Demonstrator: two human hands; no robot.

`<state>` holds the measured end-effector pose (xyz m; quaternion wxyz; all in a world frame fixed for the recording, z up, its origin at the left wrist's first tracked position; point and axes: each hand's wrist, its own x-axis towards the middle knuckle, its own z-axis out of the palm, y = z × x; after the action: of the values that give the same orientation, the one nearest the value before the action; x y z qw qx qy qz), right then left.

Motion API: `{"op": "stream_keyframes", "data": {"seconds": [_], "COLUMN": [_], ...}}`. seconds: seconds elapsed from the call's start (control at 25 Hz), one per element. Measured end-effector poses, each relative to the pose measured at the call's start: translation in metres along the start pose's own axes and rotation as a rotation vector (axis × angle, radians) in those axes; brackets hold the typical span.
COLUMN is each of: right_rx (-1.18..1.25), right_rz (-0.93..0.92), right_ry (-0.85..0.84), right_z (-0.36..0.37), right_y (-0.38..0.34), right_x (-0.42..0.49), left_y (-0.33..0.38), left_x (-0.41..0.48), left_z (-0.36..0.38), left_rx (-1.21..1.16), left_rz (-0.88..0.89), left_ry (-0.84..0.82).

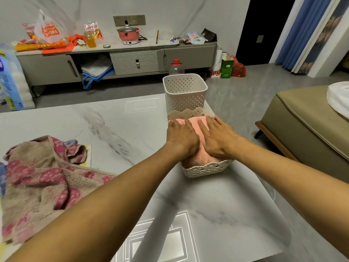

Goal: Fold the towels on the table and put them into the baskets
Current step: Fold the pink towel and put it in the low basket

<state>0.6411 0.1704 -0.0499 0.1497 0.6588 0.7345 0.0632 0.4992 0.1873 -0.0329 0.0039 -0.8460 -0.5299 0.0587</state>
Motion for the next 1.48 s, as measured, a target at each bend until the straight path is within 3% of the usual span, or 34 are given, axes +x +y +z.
{"op": "stream_keyframes", "data": {"seconds": [0.44, 0.92, 1.0, 1.08, 1.16, 1.2, 1.32, 1.48], "right_rx": [0.010, 0.081, 0.311, 0.687, 1.097, 1.249, 1.313, 1.311], "right_rz": [-0.022, -0.013, 0.065, 0.266, 0.442, 0.469, 0.486, 0.398], "right_ry": [-0.009, 0.057, 0.155, 0.272, 0.148, 0.058, 0.036, 0.017], "right_z": [0.015, 0.006, -0.004, -0.001, 0.009, 0.016, 0.018, 0.001], "right_y": [0.000, 0.002, 0.008, 0.018, 0.027, 0.027, 0.000, -0.064], "right_x": [0.008, 0.003, -0.005, -0.010, -0.015, -0.019, -0.030, -0.022], "left_y": [-0.007, -0.013, -0.016, -0.023, -0.035, -0.041, -0.062, -0.105], "left_x": [0.023, 0.016, 0.014, 0.010, 0.002, -0.005, -0.037, -0.081], "left_z": [0.024, 0.023, 0.016, 0.014, 0.019, 0.024, 0.037, 0.038], "left_rx": [0.308, 0.119, 0.003, -0.205, -0.481, -0.660, -1.203, -1.343], "left_rz": [0.040, 0.061, 0.065, 0.056, -0.079, -0.192, -0.427, -0.556], "left_ry": [-0.113, -0.111, -0.040, 0.122, 0.234, 0.184, -0.148, -0.152]}}
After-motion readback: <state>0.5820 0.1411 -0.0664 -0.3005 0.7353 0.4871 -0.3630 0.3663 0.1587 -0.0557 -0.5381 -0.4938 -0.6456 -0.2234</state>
